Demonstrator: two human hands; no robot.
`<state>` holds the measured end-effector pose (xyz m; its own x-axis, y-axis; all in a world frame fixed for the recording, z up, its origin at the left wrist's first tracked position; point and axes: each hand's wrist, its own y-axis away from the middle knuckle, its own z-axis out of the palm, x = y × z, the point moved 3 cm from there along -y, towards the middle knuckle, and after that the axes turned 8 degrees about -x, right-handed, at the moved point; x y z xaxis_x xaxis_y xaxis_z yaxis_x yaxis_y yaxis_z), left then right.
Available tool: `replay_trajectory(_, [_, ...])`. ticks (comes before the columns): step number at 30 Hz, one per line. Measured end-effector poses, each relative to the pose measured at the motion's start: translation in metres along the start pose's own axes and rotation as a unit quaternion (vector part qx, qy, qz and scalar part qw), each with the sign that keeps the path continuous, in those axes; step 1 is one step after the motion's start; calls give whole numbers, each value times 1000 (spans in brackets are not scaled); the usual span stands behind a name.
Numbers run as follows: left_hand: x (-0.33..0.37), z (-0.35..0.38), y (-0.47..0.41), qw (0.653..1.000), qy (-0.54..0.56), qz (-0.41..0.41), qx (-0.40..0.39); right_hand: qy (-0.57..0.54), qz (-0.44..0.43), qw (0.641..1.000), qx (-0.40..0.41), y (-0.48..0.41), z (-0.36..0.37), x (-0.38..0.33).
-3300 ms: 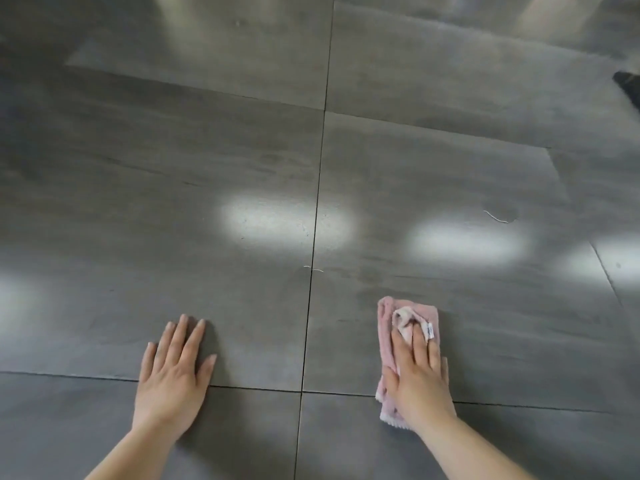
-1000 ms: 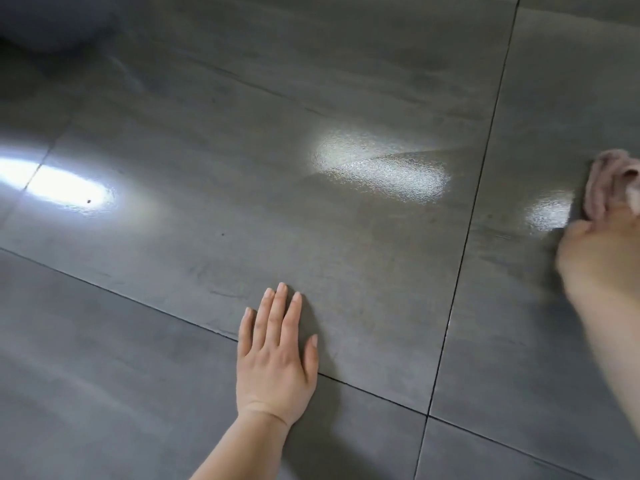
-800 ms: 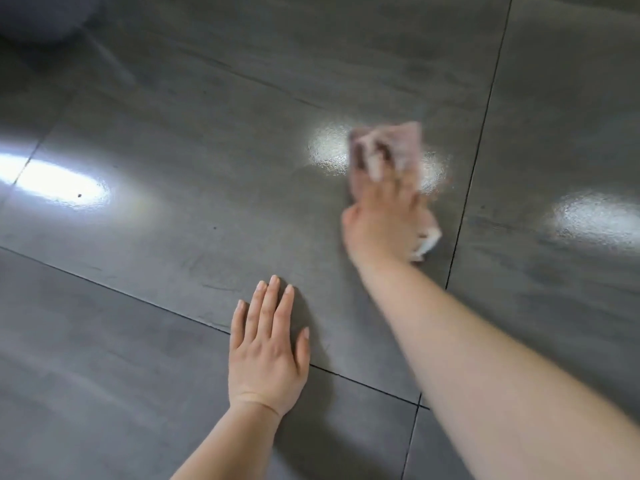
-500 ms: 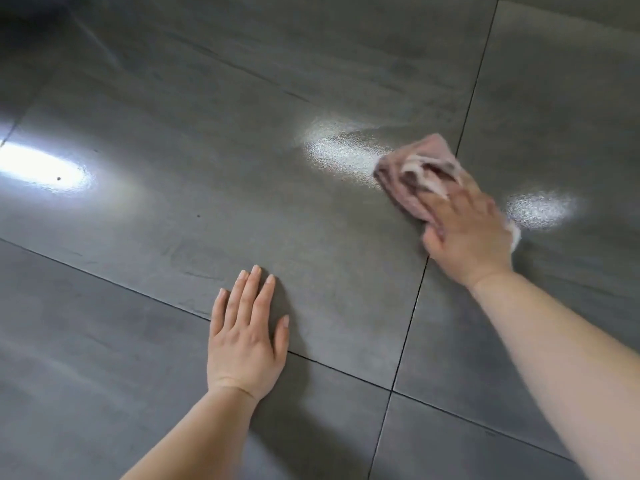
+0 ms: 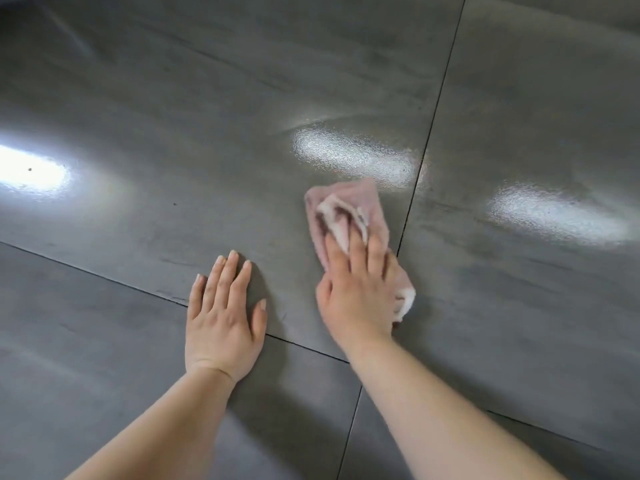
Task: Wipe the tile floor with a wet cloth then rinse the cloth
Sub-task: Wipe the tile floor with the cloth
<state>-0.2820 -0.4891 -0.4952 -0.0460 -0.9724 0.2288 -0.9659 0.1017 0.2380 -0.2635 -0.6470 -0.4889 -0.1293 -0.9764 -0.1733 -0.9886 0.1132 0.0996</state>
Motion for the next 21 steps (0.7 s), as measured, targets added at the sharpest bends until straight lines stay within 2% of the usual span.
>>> replay_trajectory(2, [1, -1, 0, 1000, 7, 0, 0, -1, -97, 995, -21, 31, 2, 6])
replay_trajectory(4, [1, -1, 1, 1000, 11, -3, -10, 28, -171, 985, -27, 49, -3, 40])
replay_trajectory(6, [1, -4, 1, 1000, 19, -11, -6, 64, -164, 983, -48, 55, -15, 98])
replay_trajectory(8, [2, -3, 3, 1000, 26, -15, -5, 80, -85, 992, -57, 65, -29, 162])
replay_trajectory(10, [4, -5, 3, 1000, 19, -12, 19, 47, 70, 993, -84, 77, -45, 202])
replay_trajectory(11, [5, -5, 3, 999, 17, -9, 27, 22, 158, 984, -72, 79, -49, 207])
replay_trajectory(13, [7, -5, 5, 1000, 20, -7, 23, -28, 334, 941, -43, 77, -48, 182])
replay_trajectory(14, [7, -5, 5, 1000, 23, -6, 20, -45, 359, 931, -40, 74, -42, 156])
replay_trajectory(15, [7, -5, 5, 1000, 25, -5, 18, -48, 336, 940, -43, 71, -36, 128])
replay_trajectory(18, [3, -3, 4, 999, 32, -5, 10, 20, 120, 992, -42, 73, -5, 46])
replay_trajectory(21, [2, -1, 5, 999, 36, 2, -4, 18, -40, 997, -56, 86, 7, 8])
